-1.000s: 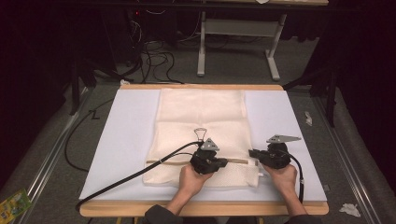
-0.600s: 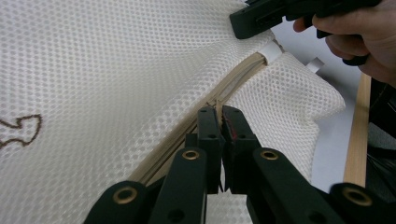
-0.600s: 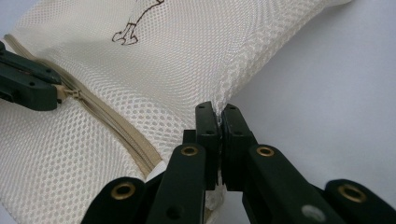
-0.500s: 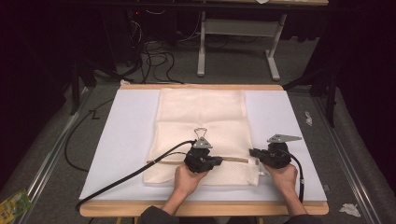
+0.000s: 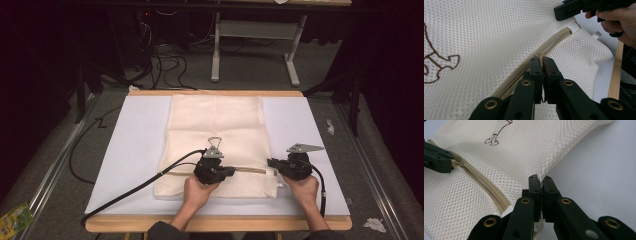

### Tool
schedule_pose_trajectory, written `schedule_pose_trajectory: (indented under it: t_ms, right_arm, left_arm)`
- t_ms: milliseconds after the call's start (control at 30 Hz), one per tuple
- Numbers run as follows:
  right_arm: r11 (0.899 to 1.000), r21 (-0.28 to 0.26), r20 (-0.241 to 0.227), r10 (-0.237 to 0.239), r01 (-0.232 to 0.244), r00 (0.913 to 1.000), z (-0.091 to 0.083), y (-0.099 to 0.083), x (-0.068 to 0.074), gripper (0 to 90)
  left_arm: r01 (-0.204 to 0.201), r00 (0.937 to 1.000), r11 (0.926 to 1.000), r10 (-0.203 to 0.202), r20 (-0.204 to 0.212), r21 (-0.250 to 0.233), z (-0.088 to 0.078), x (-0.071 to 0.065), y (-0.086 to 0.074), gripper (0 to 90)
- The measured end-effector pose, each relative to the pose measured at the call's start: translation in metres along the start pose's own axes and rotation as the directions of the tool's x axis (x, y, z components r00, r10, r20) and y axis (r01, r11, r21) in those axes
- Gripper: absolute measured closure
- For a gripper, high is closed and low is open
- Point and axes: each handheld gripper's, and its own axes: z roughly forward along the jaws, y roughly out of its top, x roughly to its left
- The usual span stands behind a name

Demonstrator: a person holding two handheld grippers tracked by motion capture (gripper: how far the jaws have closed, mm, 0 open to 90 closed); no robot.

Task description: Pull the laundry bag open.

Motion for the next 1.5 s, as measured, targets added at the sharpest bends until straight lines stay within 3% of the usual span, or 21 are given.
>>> schedule_pose_trajectory:
  t_ms: [733, 1500]
  right_arm:
    - [1.0, -0.001, 0.037, 0.005, -0.005, 0.9993, 0.002, 0.007, -0.002, 88.7]
    - [1.0, -0.002, 0.05, 0.026, -0.026, 0.9984, 0.001, 0.009, -0.006, 88.7]
  left_arm:
    - [0.042, 0.9983, 0.998, -0.044, -0.039, -0.047, -0.019, 0.019, -0.009, 86.9]
    - [0.04, 0.998, 0.9977, -0.043, -0.047, -0.055, -0.028, 0.026, -0.011, 86.9]
